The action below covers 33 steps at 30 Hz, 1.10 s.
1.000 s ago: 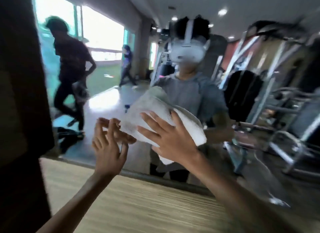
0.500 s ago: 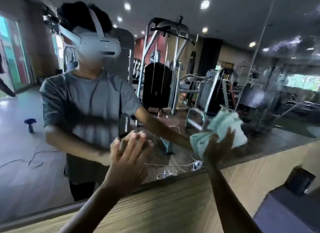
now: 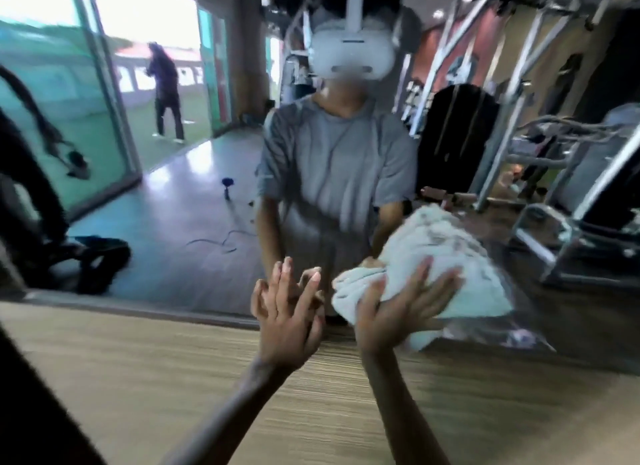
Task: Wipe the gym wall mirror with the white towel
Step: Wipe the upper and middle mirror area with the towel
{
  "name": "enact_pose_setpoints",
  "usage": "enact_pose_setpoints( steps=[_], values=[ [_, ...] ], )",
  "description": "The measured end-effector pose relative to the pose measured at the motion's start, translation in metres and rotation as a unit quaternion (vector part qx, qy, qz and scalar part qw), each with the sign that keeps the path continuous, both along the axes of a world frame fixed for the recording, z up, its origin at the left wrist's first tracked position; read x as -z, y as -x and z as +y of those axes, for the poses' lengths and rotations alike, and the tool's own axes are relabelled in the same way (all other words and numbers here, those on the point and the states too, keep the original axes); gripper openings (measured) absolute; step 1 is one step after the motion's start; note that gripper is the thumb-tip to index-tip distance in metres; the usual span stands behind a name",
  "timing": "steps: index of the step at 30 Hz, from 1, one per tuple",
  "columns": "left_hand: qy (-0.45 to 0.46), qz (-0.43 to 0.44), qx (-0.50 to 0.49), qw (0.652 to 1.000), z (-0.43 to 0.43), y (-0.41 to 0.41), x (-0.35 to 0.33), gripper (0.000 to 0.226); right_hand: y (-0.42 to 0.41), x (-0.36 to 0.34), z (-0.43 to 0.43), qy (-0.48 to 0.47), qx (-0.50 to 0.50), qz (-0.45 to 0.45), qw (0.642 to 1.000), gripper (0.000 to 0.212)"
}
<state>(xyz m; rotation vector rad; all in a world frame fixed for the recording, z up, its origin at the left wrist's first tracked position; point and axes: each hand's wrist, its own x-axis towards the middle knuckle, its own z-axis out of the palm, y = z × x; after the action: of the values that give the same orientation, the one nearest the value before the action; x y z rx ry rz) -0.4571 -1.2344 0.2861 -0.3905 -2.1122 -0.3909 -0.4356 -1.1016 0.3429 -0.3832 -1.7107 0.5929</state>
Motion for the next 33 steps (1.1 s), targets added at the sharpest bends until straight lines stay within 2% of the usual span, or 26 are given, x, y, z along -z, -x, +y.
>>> enact_pose_setpoints(
  steps=[2,4,6,8,10,12,15,16,18,20,22,25,27,30,33],
  values=[
    [-0.071,-0.047,-0.044,0.995,-0.039,0.000,0.005,0.062,0.009,0.015,-0.040,-0.112,-0.040,-0.023,0.993,0.067],
    [-0.122,-0.086,-0.074,0.986,-0.084,0.002,0.009,0.059,0.019,0.027,-0.095,-0.293,-0.062,-0.045,0.953,0.063],
    [-0.189,-0.135,-0.115,0.966,-0.129,0.005,0.014,0.061,0.034,0.021,-0.145,-0.401,-0.083,-0.053,0.911,0.056],
    [-0.291,-0.162,-0.173,0.927,-0.171,0.011,0.017,0.068,0.049,0.008,-0.196,-0.495,-0.098,-0.049,0.862,0.053],
    [-0.363,-0.214,-0.231,0.877,-0.213,0.010,0.020,0.078,0.056,-0.005,-0.257,-0.593,-0.119,-0.097,0.790,0.061],
    [-0.360,-0.281,-0.256,0.852,-0.247,0.002,0.026,0.074,0.065,-0.003,-0.311,-0.666,-0.129,-0.158,0.717,0.063],
    [-0.295,-0.329,-0.259,0.859,-0.285,-0.018,0.040,0.062,0.067,0.012,-0.367,-0.755,-0.137,-0.181,0.616,0.057],
    [-0.300,-0.329,-0.255,0.858,-0.293,-0.025,0.044,0.061,0.066,0.016,-0.376,-0.769,-0.137,-0.190,0.594,0.056],
    [-0.328,-0.325,-0.256,0.849,-0.301,-0.036,0.049,0.061,0.062,0.017,-0.375,-0.784,-0.146,-0.186,0.574,0.053],
    [-0.313,-0.315,-0.252,0.860,-0.303,-0.041,0.051,0.060,0.058,0.012,-0.356,-0.779,-0.157,-0.166,0.583,0.052],
    [-0.279,-0.291,-0.227,0.886,-0.294,-0.041,0.051,0.057,0.055,0.013,-0.319,-0.766,-0.175,-0.143,0.602,0.049],
    [-0.230,-0.236,-0.134,0.935,-0.257,-0.038,0.043,0.057,0.047,0.028,-0.230,-0.724,-0.221,-0.106,0.645,0.038],
    [-0.187,-0.218,-0.053,0.956,-0.218,-0.036,0.038,0.056,0.031,0.037,-0.160,-0.671,-0.230,-0.081,0.700,0.032],
    [-0.135,-0.165,0.069,0.975,-0.143,-0.040,0.029,0.049,-0.008,0.045,-0.065,-0.561,-0.199,-0.095,0.798,0.030],
    [-0.092,-0.094,0.198,0.971,-0.063,-0.050,0.023,0.039,-0.061,0.047,0.009,-0.423,-0.160,-0.177,0.874,0.039]
  ],
)
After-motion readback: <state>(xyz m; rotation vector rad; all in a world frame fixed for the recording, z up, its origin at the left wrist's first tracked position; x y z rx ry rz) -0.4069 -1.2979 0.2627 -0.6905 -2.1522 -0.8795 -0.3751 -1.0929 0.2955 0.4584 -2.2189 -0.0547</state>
